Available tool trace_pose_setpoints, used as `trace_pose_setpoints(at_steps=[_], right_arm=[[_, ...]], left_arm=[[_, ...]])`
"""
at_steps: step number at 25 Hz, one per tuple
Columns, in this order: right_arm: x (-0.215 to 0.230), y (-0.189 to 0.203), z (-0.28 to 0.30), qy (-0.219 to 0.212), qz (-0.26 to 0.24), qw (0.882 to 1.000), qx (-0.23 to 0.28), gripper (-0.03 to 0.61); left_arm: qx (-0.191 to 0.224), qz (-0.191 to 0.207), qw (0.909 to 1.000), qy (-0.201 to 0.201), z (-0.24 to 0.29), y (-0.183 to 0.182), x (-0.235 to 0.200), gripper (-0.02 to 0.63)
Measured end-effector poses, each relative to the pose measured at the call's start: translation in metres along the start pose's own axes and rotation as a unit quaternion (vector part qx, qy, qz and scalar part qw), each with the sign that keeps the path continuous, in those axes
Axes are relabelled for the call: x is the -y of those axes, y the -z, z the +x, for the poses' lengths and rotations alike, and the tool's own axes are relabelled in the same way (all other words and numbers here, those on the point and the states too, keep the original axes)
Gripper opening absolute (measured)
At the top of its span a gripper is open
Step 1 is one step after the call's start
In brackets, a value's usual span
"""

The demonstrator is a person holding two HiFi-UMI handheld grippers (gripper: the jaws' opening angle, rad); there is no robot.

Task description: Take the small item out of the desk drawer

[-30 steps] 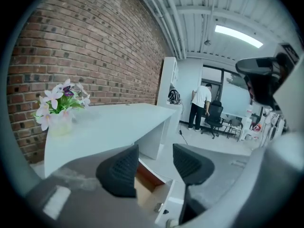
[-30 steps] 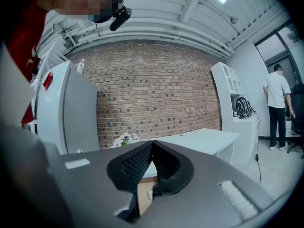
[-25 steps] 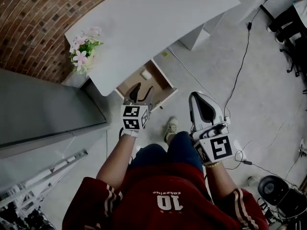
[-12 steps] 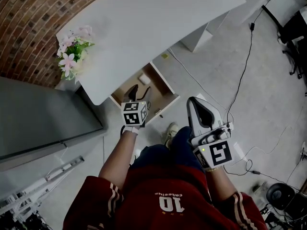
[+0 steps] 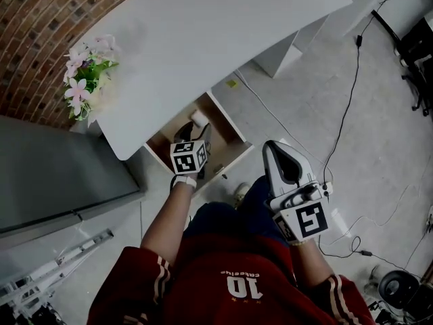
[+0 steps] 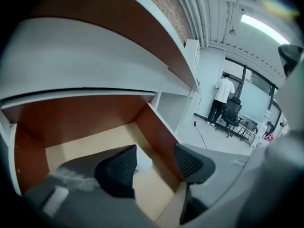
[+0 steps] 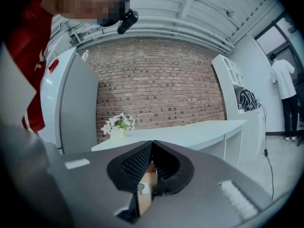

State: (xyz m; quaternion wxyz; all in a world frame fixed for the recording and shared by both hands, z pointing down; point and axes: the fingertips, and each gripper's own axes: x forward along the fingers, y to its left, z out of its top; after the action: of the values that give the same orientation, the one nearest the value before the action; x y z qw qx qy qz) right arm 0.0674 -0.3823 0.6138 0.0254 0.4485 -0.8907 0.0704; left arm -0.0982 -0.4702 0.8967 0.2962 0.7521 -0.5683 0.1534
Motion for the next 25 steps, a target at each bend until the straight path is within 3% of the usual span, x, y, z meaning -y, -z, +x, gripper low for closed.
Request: trace_pose_setpoints(at_steps=[7,11,16,20,25], right_arm=[[0.019,0.017,0.008,0.002,0.020,1.000,0.017,0.003],[0.023,0.021,0.012,-0.003,0.013,1.000,0.026,0.003],[0.027,0.025,0.007,-0.004,0.010,1.000,0.027,0.003],[0.032,0.028,-0.003,0.007,0.014,1.000,0.021,0.003],[0.039,0.026,-0.014,0.019,0.020,1.000,0.015,0.003]], left_arm=[[-0.011,-0.040,0.9986,-0.033,0.030,0.021,-0.024,0.268],[-0.019,-0.040,0.9982,-0.040,0.046,0.026,-0.032,0.272],[-0.032,-0.068,0.9963,-0.043,0.060,0.031,-0.037,0.280],[-0.044,-0.061,0.9958,-0.051,0.064,0.034,-0.043,0.279],[-0.057,-0.046,0.9956,-0.058,0.061,0.035,-0.044,0.216]])
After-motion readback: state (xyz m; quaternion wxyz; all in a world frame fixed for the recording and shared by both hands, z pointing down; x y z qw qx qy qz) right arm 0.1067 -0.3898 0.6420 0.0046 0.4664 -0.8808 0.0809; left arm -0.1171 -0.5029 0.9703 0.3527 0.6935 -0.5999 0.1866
